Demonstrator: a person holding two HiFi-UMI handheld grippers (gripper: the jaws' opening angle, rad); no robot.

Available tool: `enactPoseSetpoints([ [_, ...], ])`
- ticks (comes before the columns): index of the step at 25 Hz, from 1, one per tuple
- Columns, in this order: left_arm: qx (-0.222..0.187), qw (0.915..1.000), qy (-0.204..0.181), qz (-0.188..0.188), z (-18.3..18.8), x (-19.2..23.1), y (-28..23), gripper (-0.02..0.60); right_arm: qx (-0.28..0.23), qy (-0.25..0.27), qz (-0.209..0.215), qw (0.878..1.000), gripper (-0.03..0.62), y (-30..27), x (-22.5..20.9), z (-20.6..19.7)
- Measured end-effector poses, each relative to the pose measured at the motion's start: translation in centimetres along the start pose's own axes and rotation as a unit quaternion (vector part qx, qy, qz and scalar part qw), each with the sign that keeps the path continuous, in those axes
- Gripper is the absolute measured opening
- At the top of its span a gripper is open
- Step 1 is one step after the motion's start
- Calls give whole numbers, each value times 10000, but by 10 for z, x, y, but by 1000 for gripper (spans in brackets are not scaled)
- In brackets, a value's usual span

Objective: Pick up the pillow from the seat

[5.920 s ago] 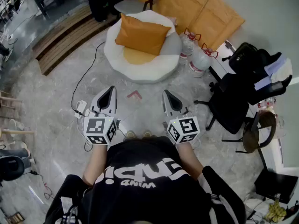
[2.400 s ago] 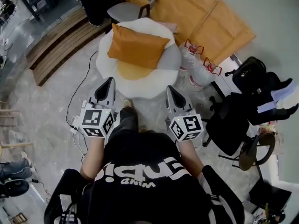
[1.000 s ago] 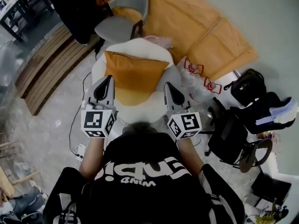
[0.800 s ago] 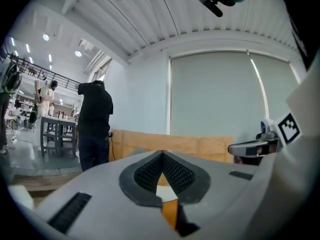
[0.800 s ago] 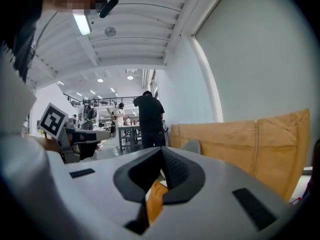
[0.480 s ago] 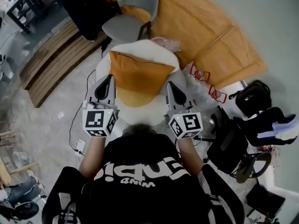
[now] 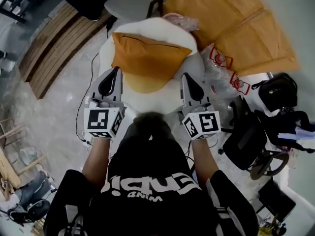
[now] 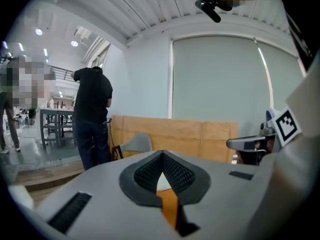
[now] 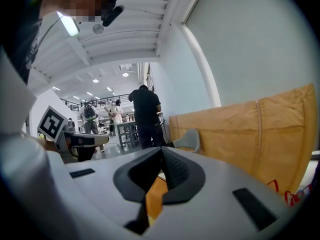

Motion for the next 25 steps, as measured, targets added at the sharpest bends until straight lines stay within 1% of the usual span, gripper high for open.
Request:
enactPoseSetpoints([
  [3,175,9998,42,10,-27,2,-10,9,150,-64,-84,9998,21,-4,-13,-23],
  [7,484,9988,101,35,-74,8,-16,9,453,-143,-182,9987,21,-5,-30,-64],
  [10,691,9974,175,59,-108,12,-18,9,722,-258,-232,9968,21,-1,-34,-101],
  [13,868,9959,246,67,-134,12,-18,9,978,-407,-245,9941,21,5,-33,-129],
  [15,935,9953,245,42,-144,13,-22,9,1065,-459,-243,9930,21,3,-34,-140],
  [18,906,9959,71,-13,-152,17,-31,9,1092,-468,-244,9926,21,-7,-40,-148],
  [22,934,9956,48,-84,-160,24,-56,9,1060,-403,-279,9932,21,-31,-56,-158],
  [25,977,9952,-4,-77,-175,35,-77,9,1078,-374,-325,9929,21,-51,-70,-175],
])
Point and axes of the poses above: the fingertips, and each gripper's own axes: y backward along the fingers, x to its left, z out of its top, the point moved 8 cm from there along y, backward along the fingers, and after that the axes turned 15 degrees about -x, right-handed, at the moved point
